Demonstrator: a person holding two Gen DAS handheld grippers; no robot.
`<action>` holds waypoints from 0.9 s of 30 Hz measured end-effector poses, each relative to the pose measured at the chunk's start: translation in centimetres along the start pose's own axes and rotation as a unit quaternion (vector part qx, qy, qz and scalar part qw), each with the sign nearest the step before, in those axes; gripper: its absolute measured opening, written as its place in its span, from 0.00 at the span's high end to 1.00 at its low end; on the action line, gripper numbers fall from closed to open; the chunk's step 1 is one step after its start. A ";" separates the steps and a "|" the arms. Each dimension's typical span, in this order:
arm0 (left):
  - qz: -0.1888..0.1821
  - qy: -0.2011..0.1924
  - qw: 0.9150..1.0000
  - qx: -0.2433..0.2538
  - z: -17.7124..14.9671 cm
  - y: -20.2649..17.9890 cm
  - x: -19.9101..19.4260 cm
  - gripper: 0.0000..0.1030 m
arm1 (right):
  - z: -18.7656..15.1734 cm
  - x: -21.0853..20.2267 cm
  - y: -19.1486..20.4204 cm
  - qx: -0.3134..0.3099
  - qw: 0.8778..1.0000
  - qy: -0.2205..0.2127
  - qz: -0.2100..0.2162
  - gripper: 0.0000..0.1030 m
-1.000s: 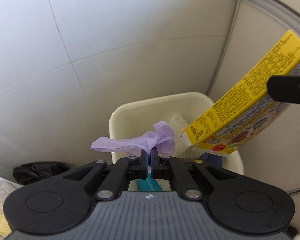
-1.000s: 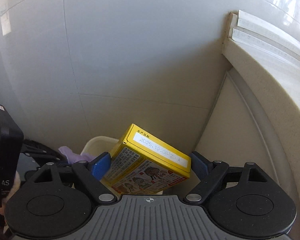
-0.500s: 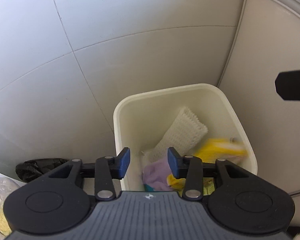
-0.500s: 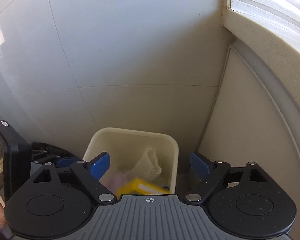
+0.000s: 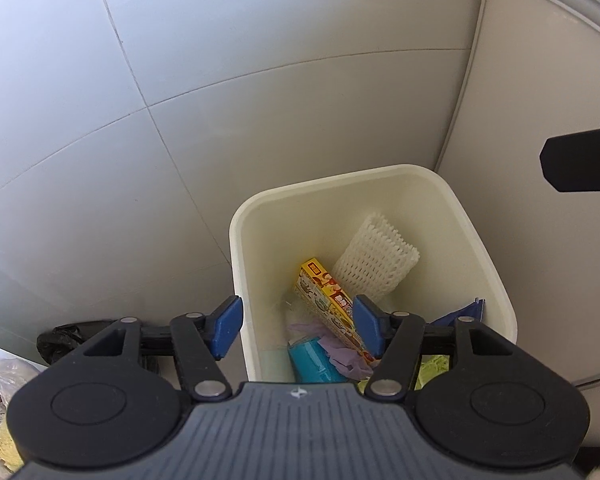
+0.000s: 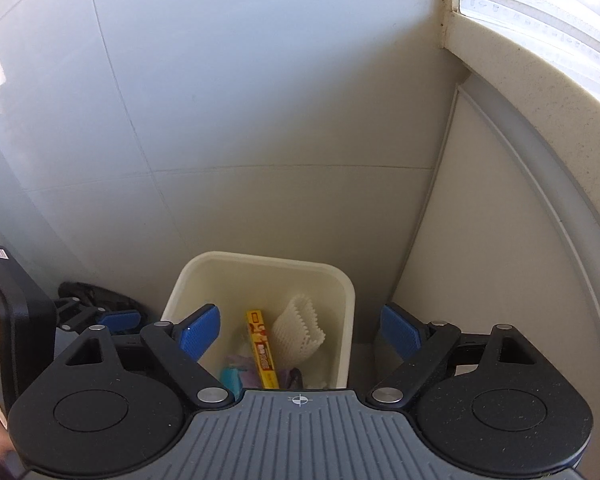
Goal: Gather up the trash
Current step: 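Open both grippers to drop the glove and box into the wastebasket, then move both tools back toward the green sachet on the counter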
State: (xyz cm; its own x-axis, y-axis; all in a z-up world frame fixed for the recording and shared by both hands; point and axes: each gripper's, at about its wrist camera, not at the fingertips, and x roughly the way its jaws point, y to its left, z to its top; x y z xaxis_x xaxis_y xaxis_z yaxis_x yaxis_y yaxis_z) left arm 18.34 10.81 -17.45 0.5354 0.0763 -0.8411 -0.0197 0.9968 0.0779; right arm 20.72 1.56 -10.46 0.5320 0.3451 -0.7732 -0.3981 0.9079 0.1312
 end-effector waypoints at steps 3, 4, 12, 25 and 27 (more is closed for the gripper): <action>0.001 -0.004 1.000 0.004 0.0 -0.3 -0.3 0.40 | 0.3 0.3 -0.1 0.001 1.000 0.001 0.000 0.13; 0.001 -0.006 1.000 0.006 -0.1 -0.4 -0.5 0.39 | 0.3 0.3 -0.1 0.001 1.000 0.000 0.000 0.13; -0.005 -0.016 1.000 0.022 -0.5 -1.0 -2.0 0.30 | 0.3 0.0 -0.2 0.005 1.000 -0.005 0.002 0.13; 0.006 -0.046 0.999 0.027 0.1 -1.3 -6.8 0.11 | 1.9 -3.6 -0.7 0.036 0.997 -0.041 0.046 0.13; 0.008 -0.059 0.998 0.023 1.0 -1.5 -8.2 0.09 | 2.3 -5.1 -0.8 0.048 0.996 -0.058 0.057 0.12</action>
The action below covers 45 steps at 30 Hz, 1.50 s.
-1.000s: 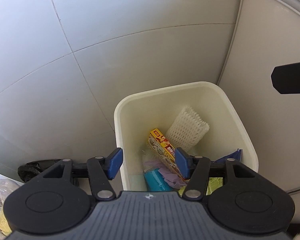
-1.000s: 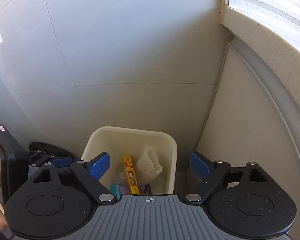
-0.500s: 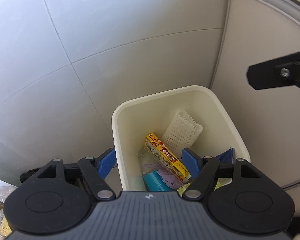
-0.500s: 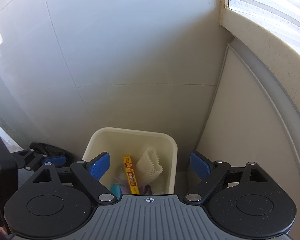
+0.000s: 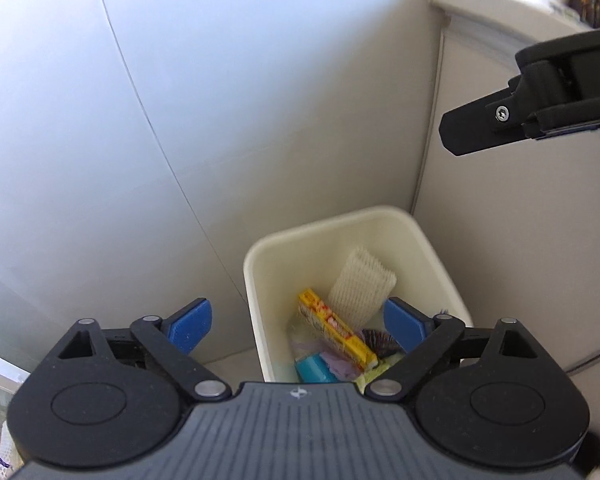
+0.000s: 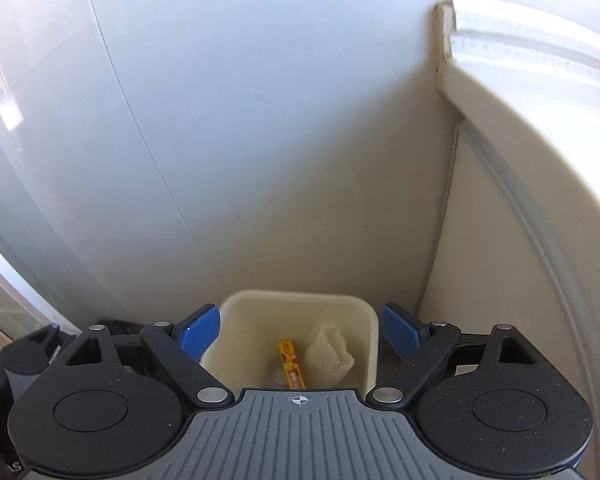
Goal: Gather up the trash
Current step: 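Move both tools back toward the green sachet on the counter, then grasp the green-white sachet with the right gripper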
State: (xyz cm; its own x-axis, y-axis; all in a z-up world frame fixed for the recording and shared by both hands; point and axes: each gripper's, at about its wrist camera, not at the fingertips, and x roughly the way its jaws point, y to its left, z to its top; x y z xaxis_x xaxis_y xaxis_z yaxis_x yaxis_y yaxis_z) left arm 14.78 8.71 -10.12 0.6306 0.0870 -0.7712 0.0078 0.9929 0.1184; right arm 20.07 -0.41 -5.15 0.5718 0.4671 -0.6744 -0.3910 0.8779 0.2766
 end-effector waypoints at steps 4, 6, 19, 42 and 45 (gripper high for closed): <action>0.003 -0.034 0.999 0.004 2.5 -0.5 -3.2 0.04 | 1.7 -3.5 -0.1 0.017 0.999 -0.033 0.016 0.06; 0.006 -0.050 0.999 0.010 3.9 -1.0 -4.7 0.02 | 2.8 -5.4 -0.4 0.020 0.998 -0.051 0.013 0.06; -0.061 -0.120 0.988 0.069 12.4 -9.7 -8.8 0.01 | 6.8 -16.4 -12.1 0.070 0.981 -0.133 -0.121 0.03; -0.156 -0.175 0.955 0.184 24.1 -27.5 -0.1 0.03 | 10.8 -13.5 -33.4 0.088 0.965 -0.132 -0.206 0.02; -0.178 -0.189 0.945 0.200 24.7 -28.1 0.7 0.07 | 12.1 -11.4 -34.4 0.080 0.967 -0.131 -0.202 0.04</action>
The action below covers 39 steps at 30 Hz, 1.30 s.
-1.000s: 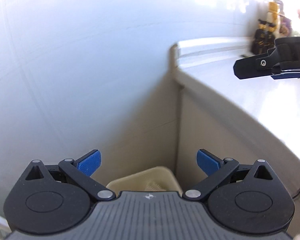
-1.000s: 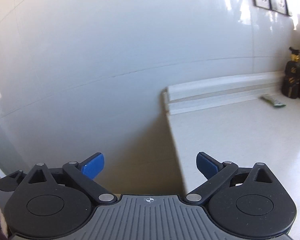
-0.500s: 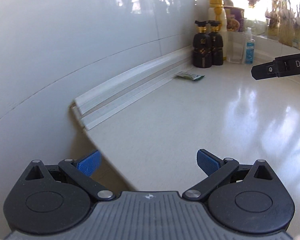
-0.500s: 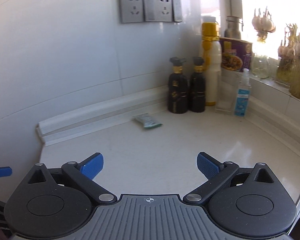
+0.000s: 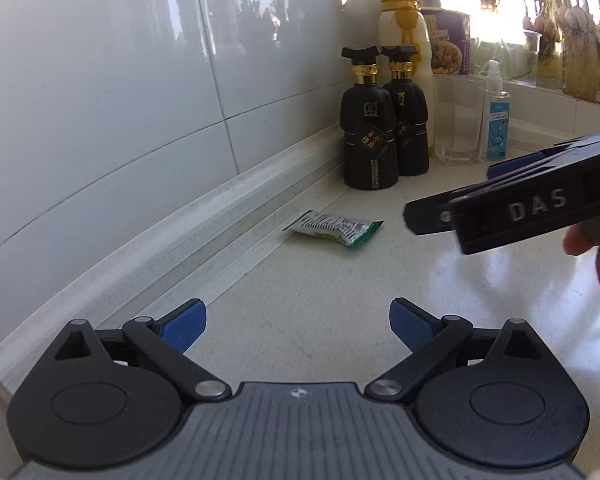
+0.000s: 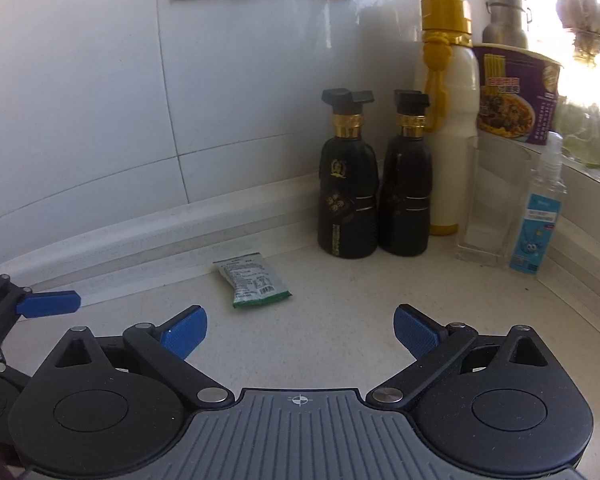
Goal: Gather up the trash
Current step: 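Grasp the green-white sachet with the right gripper, then carry the sachet over the wastebasket and open the right gripper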
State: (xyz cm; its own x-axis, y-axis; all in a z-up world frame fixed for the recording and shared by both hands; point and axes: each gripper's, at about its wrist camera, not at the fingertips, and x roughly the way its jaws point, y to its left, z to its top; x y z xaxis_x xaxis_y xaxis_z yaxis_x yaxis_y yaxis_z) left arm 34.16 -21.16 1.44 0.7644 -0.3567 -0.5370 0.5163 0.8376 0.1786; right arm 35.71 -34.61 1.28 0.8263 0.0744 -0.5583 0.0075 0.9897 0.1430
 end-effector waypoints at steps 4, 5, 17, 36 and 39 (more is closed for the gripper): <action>-0.034 -0.005 0.999 0.018 0.7 0.1 2.3 0.20 | 0.6 2.7 0.0 0.002 1.000 0.002 0.017 0.12; -0.044 -0.003 0.999 0.020 0.9 0.2 2.8 0.22 | 0.7 3.2 0.1 -0.001 1.000 0.004 0.021 0.15; -0.101 0.021 0.994 -0.023 1.3 1.9 4.6 0.46 | 1.4 8.3 2.9 -0.032 0.998 0.029 0.035 0.59; -0.060 0.018 0.997 -0.039 -2.1 1.3 -4.1 0.62 | -2.3 0.0 5.5 0.007 0.998 0.048 0.039 0.77; -0.043 0.021 0.998 -0.037 -2.7 0.8 -6.5 0.61 | -3.3 -2.2 6.8 0.020 0.997 0.063 0.042 0.77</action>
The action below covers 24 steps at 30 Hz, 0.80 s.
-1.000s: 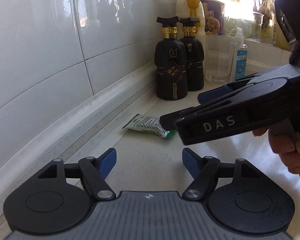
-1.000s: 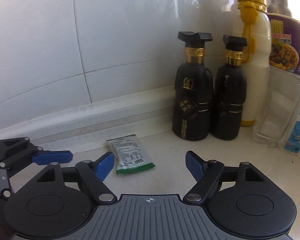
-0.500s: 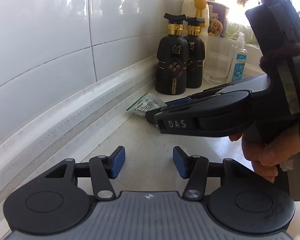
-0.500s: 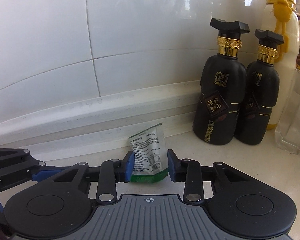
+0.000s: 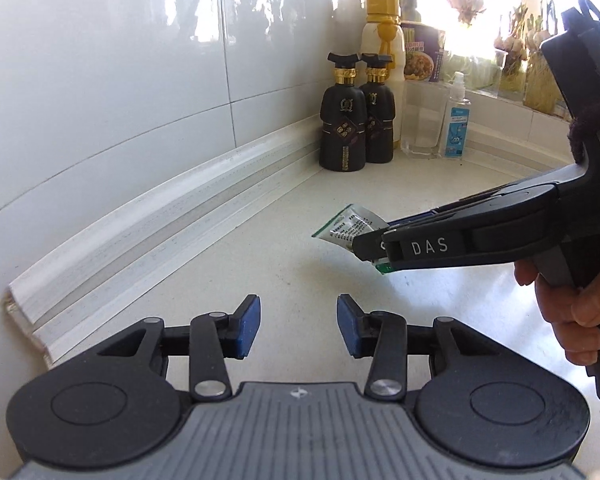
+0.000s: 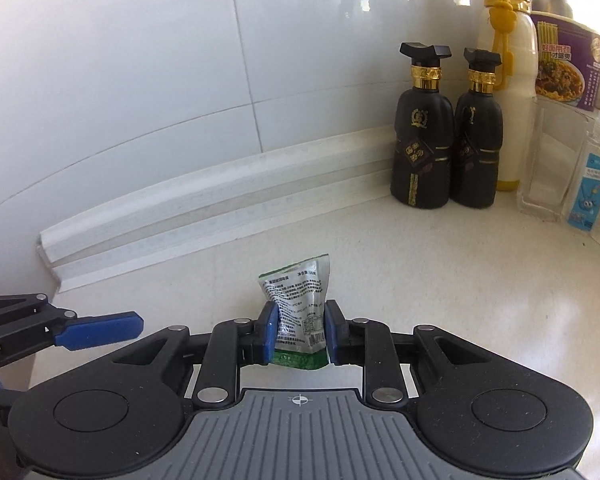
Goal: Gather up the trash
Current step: 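Carry the sachet over the wastebasket and open the right gripper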
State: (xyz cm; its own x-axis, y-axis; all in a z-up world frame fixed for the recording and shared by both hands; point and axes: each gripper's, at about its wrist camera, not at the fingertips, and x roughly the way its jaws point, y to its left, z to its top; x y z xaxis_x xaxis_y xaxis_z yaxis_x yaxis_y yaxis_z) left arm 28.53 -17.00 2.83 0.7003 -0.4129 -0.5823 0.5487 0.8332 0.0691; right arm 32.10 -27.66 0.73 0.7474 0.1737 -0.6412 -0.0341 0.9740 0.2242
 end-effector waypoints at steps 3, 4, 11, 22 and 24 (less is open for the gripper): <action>0.011 -0.002 1.000 -0.001 -1.1 -0.5 -2.6 0.61 | -1.5 -1.9 1.2 0.007 1.000 0.003 0.013 0.77; 0.015 -0.002 1.000 -0.003 -1.5 -0.6 -3.4 0.60 | -1.9 -2.5 1.6 0.010 1.000 0.004 0.015 0.77; 0.047 0.008 0.998 -0.038 -4.8 -0.2 -8.6 0.48 | -4.7 -6.9 4.7 0.023 0.999 0.015 0.043 0.77; 0.101 0.025 0.989 -0.107 -10.5 1.6 -14.5 0.31 | -8.8 -9.1 14.5 -0.020 0.994 0.032 0.103 0.77; 0.113 0.029 0.987 -0.113 -11.4 1.8 -15.1 0.28 | -9.6 -9.1 16.5 -0.035 0.993 0.037 0.110 0.77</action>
State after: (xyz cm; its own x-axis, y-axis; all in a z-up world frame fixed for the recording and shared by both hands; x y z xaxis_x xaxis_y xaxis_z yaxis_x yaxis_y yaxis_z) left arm 13.76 -5.06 2.51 0.7627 -0.1902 -0.6181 0.2599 0.9653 0.0236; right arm 18.35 -11.81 3.16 0.6659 0.3912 -0.6352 -0.2391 0.9185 0.3150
